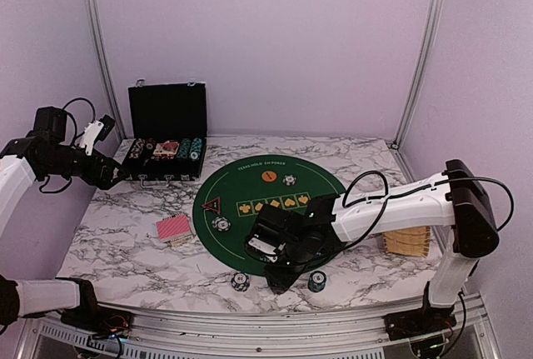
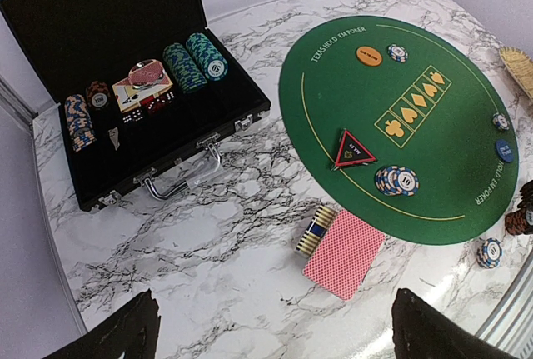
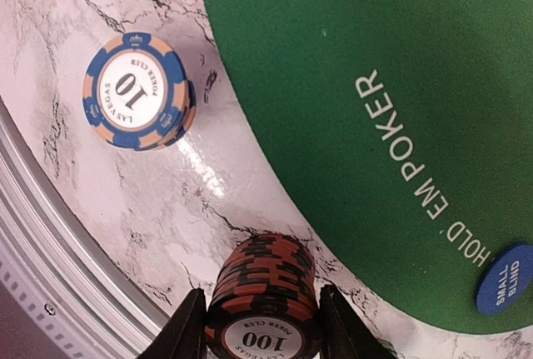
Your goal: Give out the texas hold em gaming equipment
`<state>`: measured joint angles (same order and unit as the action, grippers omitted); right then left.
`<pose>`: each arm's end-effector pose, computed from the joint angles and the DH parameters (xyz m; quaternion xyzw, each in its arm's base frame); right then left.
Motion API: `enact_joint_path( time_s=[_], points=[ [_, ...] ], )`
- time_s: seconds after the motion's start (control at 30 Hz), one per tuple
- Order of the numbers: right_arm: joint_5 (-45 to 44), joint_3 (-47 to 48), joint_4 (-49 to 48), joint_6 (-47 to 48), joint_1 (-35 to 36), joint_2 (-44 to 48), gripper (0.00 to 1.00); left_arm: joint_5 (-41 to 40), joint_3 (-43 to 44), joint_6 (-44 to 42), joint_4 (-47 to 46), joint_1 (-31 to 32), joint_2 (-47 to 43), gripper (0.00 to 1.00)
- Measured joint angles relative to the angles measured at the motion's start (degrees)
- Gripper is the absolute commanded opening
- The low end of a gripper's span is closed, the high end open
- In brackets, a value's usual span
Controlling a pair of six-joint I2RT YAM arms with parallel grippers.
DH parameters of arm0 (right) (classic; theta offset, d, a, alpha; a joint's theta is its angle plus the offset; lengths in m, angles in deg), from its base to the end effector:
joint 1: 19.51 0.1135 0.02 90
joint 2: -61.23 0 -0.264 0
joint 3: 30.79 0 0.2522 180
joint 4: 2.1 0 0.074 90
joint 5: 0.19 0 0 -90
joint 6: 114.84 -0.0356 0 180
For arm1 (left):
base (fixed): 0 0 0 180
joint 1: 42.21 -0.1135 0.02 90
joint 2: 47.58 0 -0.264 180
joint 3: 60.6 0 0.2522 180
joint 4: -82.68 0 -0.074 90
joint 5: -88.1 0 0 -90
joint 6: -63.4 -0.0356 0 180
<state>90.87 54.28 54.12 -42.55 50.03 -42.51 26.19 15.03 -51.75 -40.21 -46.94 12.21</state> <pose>0.1218 0.3283 0.1834 -0.4343 0.8911 0.0973 0.0888 0.2097 0.0005 0.3410 0.2552 0.8520 -0.1104 0.4437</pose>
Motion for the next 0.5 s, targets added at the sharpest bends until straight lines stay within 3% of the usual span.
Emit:
enact_joint_path(
  time_s=[0.5],
  points=[
    [-3.63, 7.21, 4.79, 0.46, 0.0, 0.02, 0.27, 0.02, 0.0, -0.02, 0.04, 0.0, -0.02, 0.99]
  ],
)
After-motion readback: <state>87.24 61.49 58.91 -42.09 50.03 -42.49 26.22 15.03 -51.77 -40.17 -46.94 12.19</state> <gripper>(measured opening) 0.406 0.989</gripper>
